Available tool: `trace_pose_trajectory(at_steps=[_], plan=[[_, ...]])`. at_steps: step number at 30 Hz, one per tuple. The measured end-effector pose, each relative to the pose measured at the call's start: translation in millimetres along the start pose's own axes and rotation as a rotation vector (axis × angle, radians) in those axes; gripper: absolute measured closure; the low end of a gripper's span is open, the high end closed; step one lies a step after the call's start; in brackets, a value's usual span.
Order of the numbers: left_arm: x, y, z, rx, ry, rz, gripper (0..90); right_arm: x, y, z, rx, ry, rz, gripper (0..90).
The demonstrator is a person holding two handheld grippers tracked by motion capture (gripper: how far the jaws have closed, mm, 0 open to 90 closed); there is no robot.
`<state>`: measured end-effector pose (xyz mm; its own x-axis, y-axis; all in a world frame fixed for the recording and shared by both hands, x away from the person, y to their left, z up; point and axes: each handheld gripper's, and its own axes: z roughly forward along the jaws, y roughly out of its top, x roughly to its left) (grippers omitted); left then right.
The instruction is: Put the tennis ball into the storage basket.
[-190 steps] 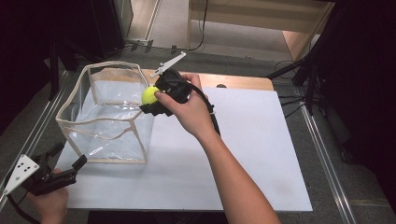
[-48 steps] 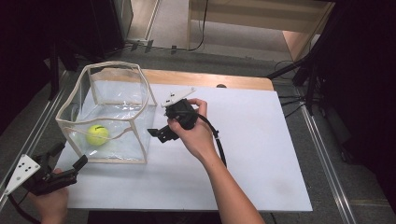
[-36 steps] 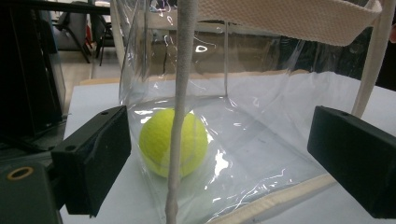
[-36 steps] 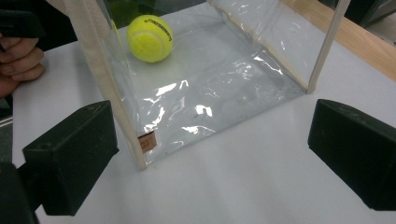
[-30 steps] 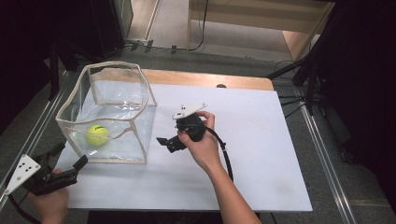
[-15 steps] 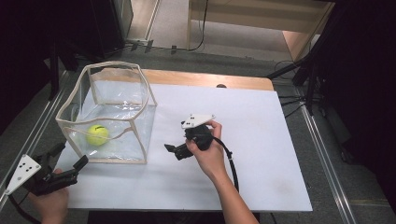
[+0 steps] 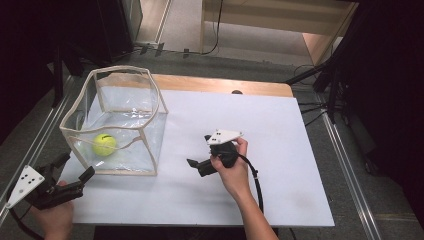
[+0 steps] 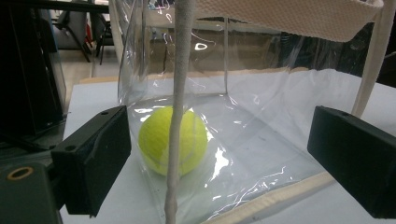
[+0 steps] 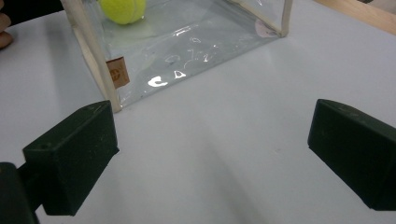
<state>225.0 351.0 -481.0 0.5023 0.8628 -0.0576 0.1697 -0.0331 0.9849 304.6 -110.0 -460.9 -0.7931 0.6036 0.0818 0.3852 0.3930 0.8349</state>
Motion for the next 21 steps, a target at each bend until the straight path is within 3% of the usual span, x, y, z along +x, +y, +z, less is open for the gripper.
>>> trace_pose_trajectory(at_steps=[21], plan=[[-0.5, -0.1, 0.0, 0.002, -0.001, 0.000, 6.5, -15.6, -40.9, -33.6, -0.029, -0.076, 0.054, 0.5]])
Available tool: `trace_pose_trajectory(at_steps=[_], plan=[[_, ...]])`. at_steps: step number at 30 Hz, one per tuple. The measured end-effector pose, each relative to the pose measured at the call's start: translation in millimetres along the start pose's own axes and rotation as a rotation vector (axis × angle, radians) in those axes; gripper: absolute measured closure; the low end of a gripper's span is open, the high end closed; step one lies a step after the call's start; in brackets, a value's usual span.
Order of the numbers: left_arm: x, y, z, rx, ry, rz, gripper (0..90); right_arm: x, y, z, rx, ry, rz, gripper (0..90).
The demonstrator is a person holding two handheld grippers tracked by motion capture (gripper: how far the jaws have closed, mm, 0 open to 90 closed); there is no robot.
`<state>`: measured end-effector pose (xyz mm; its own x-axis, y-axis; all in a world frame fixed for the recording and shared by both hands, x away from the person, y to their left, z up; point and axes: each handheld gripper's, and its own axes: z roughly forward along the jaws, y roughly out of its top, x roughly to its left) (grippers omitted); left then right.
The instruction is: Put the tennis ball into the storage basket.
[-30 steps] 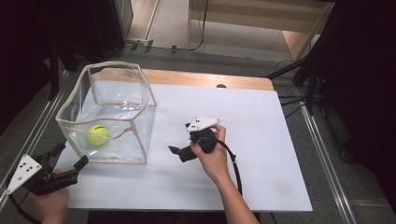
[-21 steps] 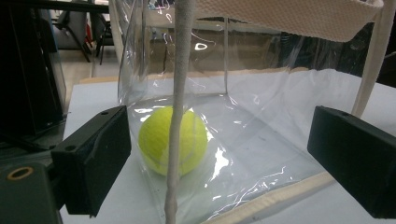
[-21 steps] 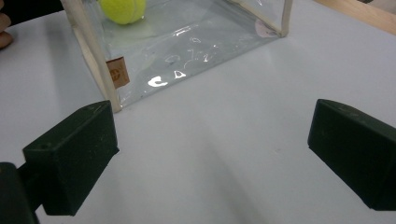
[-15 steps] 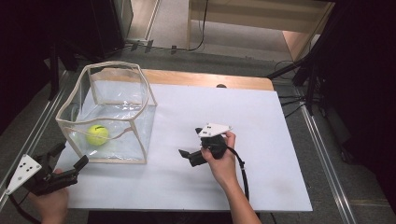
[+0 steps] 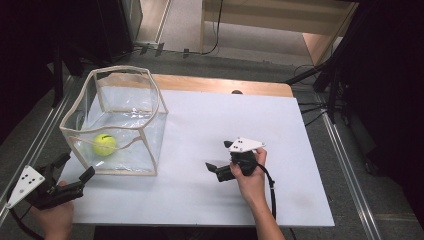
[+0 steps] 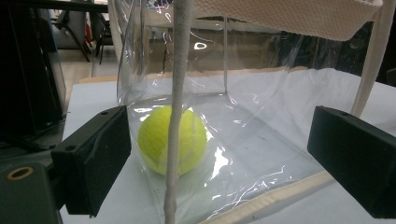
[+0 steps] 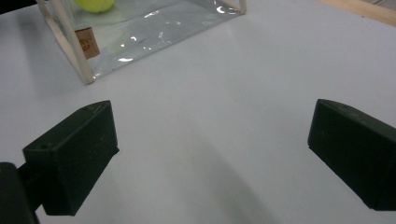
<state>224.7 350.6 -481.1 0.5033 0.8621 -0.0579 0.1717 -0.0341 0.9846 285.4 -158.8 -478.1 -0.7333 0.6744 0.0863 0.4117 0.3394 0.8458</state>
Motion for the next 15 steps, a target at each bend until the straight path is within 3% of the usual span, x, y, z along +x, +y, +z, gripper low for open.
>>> trace_pose_trajectory(at_steps=[15], plan=[[-0.4, 0.0, -0.2, 0.000, 0.000, 0.001, 6.5, -17.4, -30.4, -34.5, -0.024, -0.074, 0.058, 0.5]])
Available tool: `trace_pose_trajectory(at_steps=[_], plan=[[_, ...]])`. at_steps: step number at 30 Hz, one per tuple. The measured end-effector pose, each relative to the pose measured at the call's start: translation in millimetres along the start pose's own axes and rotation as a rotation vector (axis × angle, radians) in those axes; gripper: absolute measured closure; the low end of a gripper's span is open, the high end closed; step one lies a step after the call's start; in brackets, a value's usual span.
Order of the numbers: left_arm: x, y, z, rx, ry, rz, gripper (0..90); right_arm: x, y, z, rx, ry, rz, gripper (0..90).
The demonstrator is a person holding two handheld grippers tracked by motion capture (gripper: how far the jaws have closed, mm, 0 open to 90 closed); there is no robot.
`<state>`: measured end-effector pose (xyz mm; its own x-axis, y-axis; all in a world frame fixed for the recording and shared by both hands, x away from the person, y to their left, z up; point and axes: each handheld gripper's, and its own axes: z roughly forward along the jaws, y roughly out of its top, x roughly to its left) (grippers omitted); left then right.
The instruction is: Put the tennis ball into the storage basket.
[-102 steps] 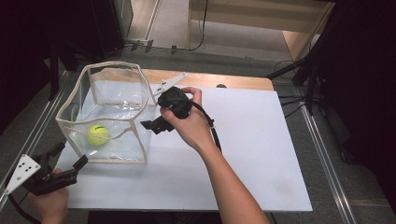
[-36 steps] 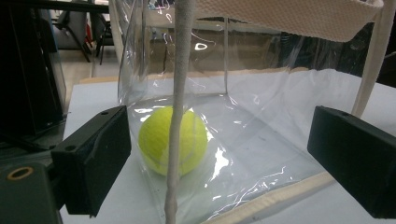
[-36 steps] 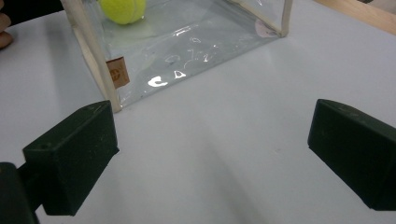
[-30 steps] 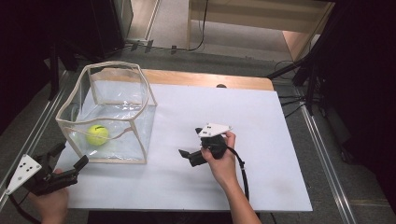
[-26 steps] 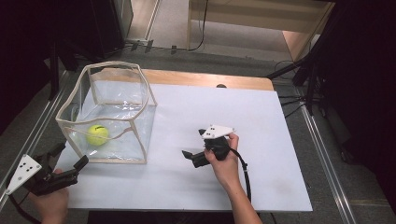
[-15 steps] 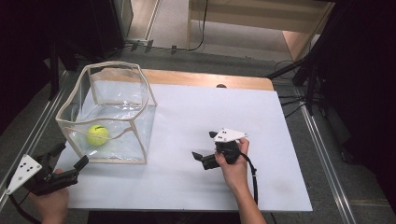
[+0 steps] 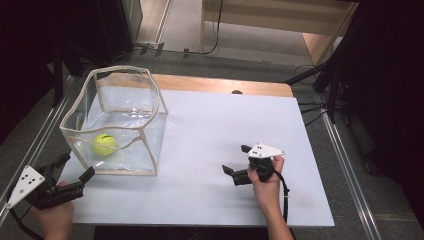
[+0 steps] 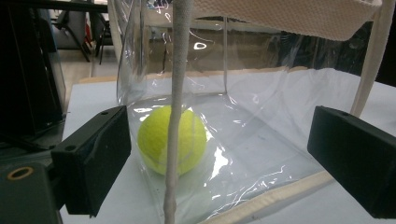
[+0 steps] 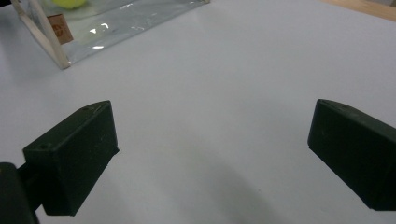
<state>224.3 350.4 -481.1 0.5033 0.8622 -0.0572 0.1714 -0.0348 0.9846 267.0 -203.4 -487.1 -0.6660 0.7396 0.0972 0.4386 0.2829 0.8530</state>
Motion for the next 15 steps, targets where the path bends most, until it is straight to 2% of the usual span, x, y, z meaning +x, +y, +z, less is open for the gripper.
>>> trace_pose_trajectory(at_steps=[15], plan=[[-0.4, 0.0, -0.1, 0.001, -0.006, 0.003, 6.5, -19.3, -25.9, -33.6, -0.022, -0.076, 0.050, 0.5]])
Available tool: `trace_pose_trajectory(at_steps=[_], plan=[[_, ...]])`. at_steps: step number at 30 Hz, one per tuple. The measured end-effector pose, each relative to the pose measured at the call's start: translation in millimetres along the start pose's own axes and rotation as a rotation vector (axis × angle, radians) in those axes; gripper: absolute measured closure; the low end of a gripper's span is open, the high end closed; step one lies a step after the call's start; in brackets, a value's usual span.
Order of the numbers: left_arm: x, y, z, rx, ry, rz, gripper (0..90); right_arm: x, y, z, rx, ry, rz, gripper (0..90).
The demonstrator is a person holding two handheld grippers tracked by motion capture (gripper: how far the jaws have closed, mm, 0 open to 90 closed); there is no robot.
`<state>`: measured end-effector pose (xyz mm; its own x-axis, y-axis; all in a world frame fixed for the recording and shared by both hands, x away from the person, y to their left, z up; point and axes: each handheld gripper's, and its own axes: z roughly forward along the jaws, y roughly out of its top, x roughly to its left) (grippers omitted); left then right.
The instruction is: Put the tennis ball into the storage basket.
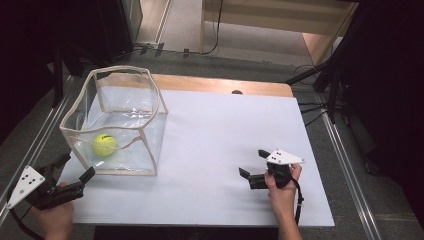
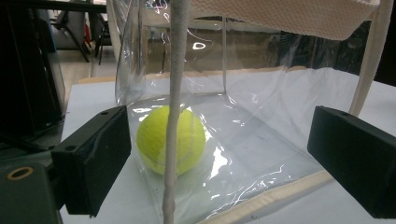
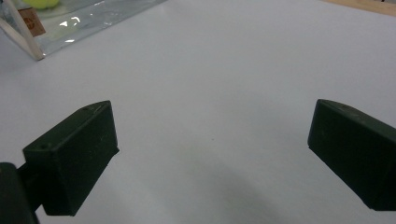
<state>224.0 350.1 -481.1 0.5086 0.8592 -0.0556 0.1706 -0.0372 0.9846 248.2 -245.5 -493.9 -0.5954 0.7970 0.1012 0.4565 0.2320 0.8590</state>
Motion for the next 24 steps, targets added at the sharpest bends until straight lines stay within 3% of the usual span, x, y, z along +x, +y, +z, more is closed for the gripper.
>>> trace_pose_trajectory(at_steps=[24], plan=[[0.0, 0.0, -0.2, 0.002, -0.003, 0.007, 6.5, -31.5, -33.6, -53.2, -0.053, -0.113, 0.083, 0.5]])
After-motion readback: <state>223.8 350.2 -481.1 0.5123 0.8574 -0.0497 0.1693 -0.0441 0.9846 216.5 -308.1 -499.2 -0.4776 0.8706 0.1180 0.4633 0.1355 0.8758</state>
